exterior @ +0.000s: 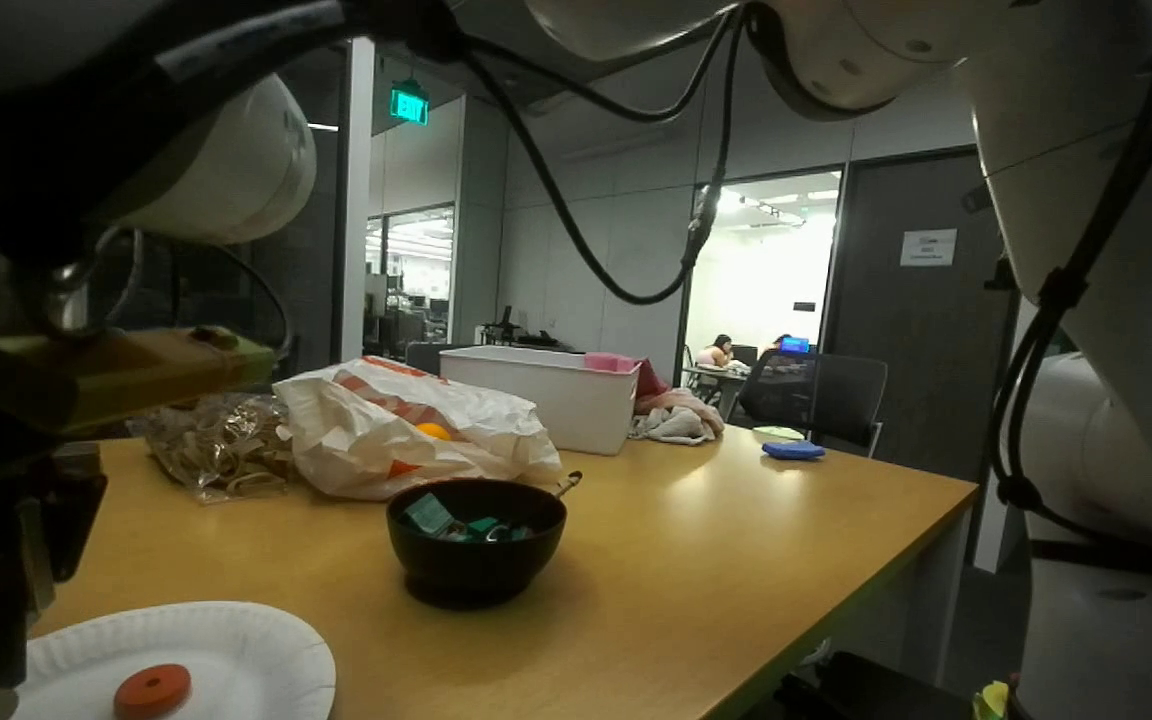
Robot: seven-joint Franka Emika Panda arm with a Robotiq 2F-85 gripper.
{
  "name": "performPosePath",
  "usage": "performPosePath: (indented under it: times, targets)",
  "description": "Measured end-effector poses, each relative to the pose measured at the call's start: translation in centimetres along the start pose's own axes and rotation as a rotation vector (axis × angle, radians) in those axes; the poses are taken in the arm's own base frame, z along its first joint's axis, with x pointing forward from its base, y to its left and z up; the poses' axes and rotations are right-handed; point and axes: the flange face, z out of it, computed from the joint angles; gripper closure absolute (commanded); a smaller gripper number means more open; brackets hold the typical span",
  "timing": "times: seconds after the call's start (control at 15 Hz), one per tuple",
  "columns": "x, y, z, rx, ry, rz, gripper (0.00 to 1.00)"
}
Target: Remove the blocks and ring from the white plate and put them in the black bowl.
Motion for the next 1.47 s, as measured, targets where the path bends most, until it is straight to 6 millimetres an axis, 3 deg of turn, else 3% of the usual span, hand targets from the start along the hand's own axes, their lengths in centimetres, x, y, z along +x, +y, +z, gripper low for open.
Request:
performPosePath:
  times: [0.27,0.53,0.8,1.07,1.4,1.47]
  targets:
    - [-1.1,3.0,-5.3,-0.054,0.052,0.047,0.85]
    - [-4.1,9.2,-9.3,-0.112,0.091,0.173,0.85]
    - [-8.4,15.8,-11.9,-0.156,0.109,0.341,0.85]
    - [-13.0,20.3,-11.1,-0.148,0.068,0.487,0.85]
    - [-16.9,21.9,-6.1,-0.098,-0.044,0.584,0.85]
    - [-17.4,21.9,-5.4,-0.095,-0.058,0.592,0.46]
